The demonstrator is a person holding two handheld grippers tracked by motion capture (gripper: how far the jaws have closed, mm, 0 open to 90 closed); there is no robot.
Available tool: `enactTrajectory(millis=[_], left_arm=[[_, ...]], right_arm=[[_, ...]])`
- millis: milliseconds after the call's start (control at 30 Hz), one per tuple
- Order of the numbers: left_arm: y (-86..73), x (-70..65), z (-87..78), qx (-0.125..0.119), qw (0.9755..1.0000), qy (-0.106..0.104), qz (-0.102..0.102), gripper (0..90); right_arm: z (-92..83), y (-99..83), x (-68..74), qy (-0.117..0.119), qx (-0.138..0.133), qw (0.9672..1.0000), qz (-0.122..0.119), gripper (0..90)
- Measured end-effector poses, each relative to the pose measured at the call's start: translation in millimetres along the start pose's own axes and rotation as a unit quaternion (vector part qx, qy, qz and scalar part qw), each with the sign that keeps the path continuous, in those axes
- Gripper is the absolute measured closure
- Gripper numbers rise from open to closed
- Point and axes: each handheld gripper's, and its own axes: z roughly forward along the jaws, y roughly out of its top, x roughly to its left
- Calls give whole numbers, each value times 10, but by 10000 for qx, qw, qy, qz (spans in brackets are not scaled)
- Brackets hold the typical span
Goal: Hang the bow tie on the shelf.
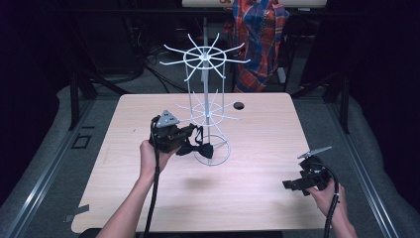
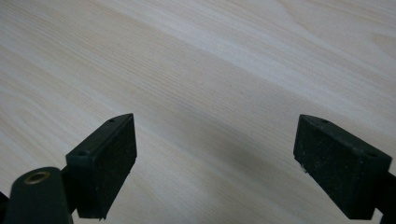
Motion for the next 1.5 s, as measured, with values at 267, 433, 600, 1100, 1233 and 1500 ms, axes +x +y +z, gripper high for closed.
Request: enactTrajectory(millis=[267, 433, 600, 1100, 1233, 1500], left_arm=[[-49, 8, 28, -16, 10000, -29, -68, 840], [-85, 21, 49, 9, 9999, -42, -110, 833], [-113, 33, 55, 37, 9999, -38, -120, 829], [-191, 29, 106, 102, 9998, -78, -126, 831], [-196, 33, 103, 86, 9999, -72, -132, 819], [-216, 2, 87, 185, 9998, 26, -29, 718]], right_arm=[[-1, 0, 1, -2, 2, 10000, -1, 131], [4, -1, 3, -14, -13, 10000, 4, 131], [5, -1, 4, -14, -13, 10000, 6, 131], [3, 0, 7, -2, -5, 10000, 1, 131], [2, 0, 6, -4, -10, 10000, 3, 131], [2, 0, 8, -2, -16, 10000, 1, 131]])
